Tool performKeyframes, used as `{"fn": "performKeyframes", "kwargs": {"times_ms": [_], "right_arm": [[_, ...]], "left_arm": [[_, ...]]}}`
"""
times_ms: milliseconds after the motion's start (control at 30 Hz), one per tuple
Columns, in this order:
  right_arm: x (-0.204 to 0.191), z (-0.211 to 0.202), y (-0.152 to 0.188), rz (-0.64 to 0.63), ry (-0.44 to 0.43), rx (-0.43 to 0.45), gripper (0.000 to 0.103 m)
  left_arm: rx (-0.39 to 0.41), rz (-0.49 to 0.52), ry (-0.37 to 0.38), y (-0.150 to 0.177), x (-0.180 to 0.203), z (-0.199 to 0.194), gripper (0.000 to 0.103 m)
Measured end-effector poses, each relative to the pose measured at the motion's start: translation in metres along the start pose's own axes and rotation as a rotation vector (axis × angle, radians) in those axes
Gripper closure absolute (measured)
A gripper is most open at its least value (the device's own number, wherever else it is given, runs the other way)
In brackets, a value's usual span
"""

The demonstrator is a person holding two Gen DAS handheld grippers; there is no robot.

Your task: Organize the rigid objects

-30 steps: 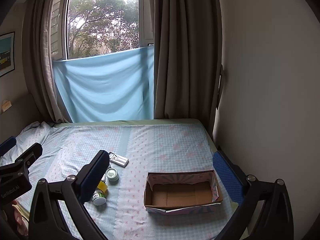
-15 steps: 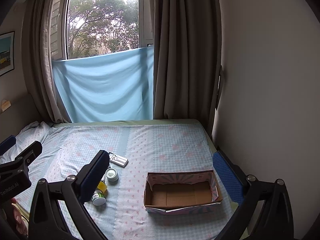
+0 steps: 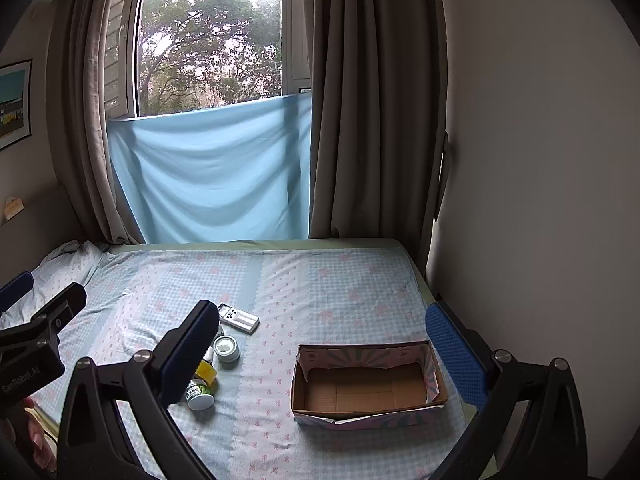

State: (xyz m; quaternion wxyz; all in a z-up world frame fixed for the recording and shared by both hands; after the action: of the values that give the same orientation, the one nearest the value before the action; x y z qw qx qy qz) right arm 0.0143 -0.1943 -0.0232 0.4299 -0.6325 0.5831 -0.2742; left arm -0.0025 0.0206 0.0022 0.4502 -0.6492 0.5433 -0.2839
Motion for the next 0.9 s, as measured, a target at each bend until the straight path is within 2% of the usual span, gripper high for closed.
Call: {"fn": "performKeyframes", "kwargs": {"times_ms": [900], "right_arm": [[-0.0028, 0.0059, 0.0000, -0.003, -0.001, 0.001, 0.000]], "left_arm": [[-0.012, -0.001, 0.000, 0.0016, -0.0005, 0.0072, 0.001]]}}
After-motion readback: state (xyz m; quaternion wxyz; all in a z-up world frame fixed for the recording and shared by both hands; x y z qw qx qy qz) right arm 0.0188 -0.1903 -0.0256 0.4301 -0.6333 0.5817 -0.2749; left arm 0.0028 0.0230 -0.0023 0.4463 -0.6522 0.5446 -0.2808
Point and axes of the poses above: each gripper's, at about its wrist camera, not at the fingertips, and z roughly the way its jaws point, x to its right, y to its underside, the point moved 1 cm from there along z, roughly the way its jaws point, and after that the axes turned 15 degrees about -y, right-handed, at the moved point
